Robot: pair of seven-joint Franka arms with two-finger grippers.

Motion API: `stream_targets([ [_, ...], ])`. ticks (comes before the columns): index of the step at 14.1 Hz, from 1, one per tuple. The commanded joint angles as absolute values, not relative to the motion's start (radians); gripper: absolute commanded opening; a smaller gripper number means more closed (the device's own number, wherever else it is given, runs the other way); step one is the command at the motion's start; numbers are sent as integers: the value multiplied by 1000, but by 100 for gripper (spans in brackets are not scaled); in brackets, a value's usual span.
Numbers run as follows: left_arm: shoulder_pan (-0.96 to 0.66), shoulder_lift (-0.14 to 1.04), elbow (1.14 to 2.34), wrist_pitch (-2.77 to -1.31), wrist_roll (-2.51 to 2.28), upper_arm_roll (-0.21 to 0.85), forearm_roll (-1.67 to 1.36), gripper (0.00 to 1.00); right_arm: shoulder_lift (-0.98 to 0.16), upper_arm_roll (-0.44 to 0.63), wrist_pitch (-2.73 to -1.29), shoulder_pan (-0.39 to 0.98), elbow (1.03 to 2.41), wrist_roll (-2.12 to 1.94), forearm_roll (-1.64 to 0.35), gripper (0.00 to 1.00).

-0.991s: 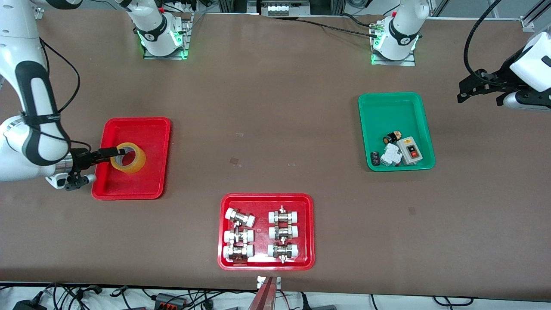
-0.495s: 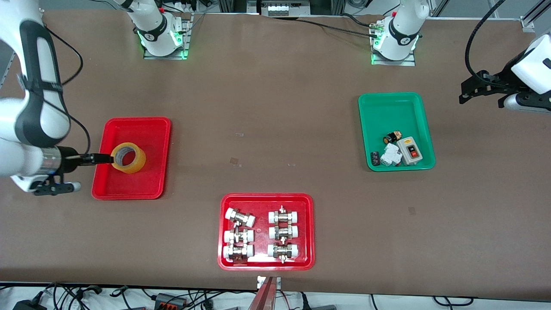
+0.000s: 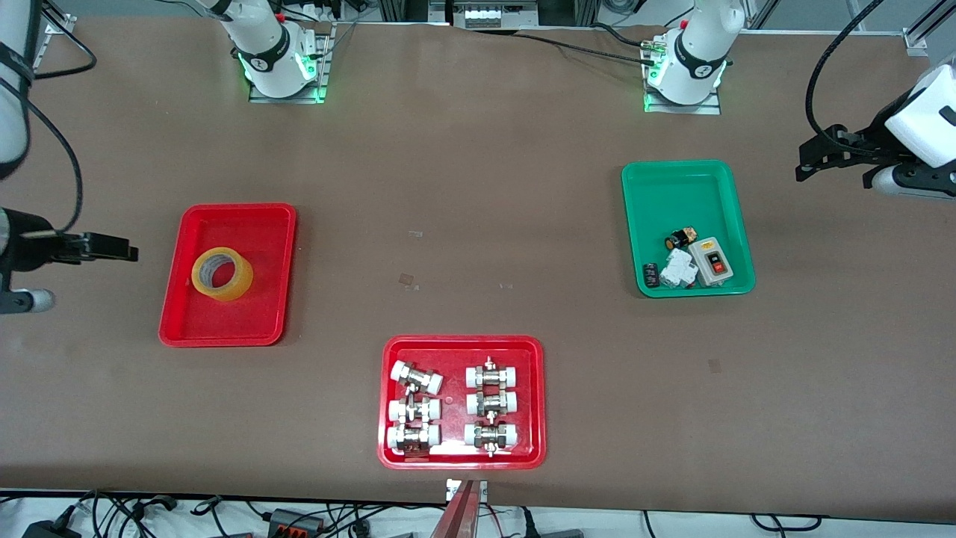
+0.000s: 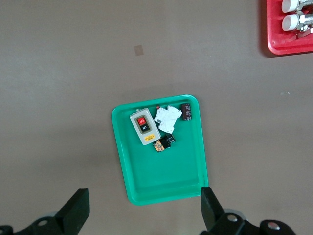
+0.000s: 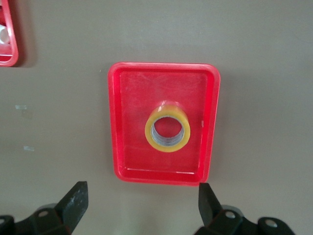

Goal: Left arm passes tape to right arm into tray

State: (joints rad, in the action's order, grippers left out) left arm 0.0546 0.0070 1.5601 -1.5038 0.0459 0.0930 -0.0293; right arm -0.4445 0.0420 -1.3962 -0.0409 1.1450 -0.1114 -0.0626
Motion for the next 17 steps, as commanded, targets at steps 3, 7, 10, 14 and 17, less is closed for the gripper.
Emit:
stream_targets([
  [3,64,9,1548,-1488,84,100,-15,100,-433,31,-1308,-26,1095,14,-51,100],
  [7,115,14,1548,-1493,152,98,-20,100,-414,38,-1454,-25,1106,15,-35,100],
  [10,126,14,1552,-1486,149,98,-20,100,-272,38,-1706,-17,1324,-11,34,100],
  [14,126,14,1551,-1485,141,109,-20,100,-209,35,-1730,-21,1399,-65,35,100],
  [17,118,14,1549,-1486,140,112,-20,100,-143,32,-1720,-21,1486,-60,23,100],
])
